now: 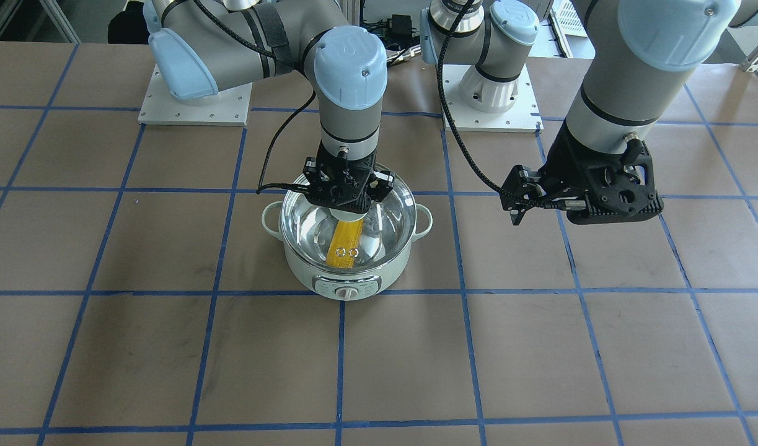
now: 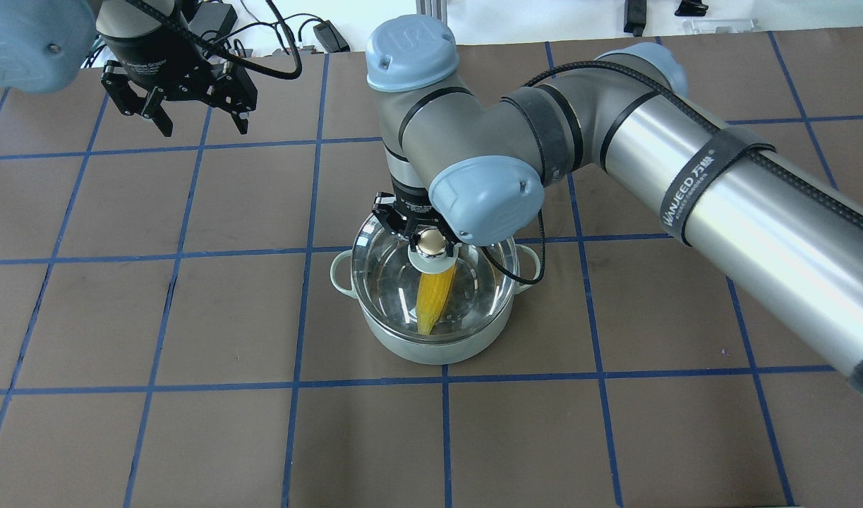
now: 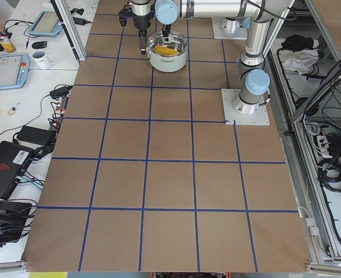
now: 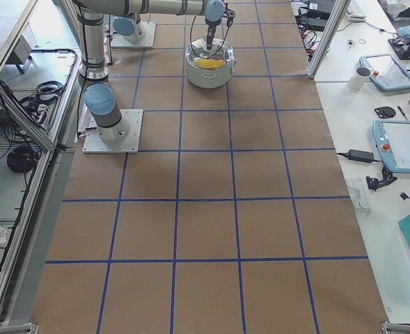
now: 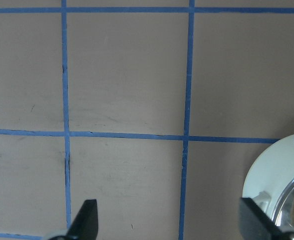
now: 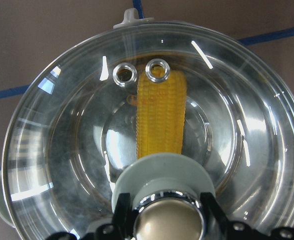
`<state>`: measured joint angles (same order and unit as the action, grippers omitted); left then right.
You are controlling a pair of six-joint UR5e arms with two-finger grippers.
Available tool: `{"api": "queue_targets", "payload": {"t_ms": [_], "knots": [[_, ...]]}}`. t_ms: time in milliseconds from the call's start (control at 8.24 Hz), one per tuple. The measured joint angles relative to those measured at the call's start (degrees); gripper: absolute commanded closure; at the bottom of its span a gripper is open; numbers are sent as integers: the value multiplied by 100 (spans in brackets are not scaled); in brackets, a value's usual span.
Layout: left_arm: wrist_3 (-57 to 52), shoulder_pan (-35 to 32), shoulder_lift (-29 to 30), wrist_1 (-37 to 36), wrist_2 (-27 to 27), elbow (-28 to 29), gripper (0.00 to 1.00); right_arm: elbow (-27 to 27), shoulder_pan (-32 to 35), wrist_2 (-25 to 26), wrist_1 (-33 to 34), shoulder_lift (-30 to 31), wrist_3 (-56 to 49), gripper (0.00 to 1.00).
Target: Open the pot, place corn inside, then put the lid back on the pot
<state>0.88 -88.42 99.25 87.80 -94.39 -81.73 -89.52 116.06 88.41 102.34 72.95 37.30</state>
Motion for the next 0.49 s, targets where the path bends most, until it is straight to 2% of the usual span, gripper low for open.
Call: {"api": "queue_targets", "payload": {"t_ms": [486], "knots": [[7,1,6,0,0,0,0,4,63,14,82,-17,-15,87]]}}
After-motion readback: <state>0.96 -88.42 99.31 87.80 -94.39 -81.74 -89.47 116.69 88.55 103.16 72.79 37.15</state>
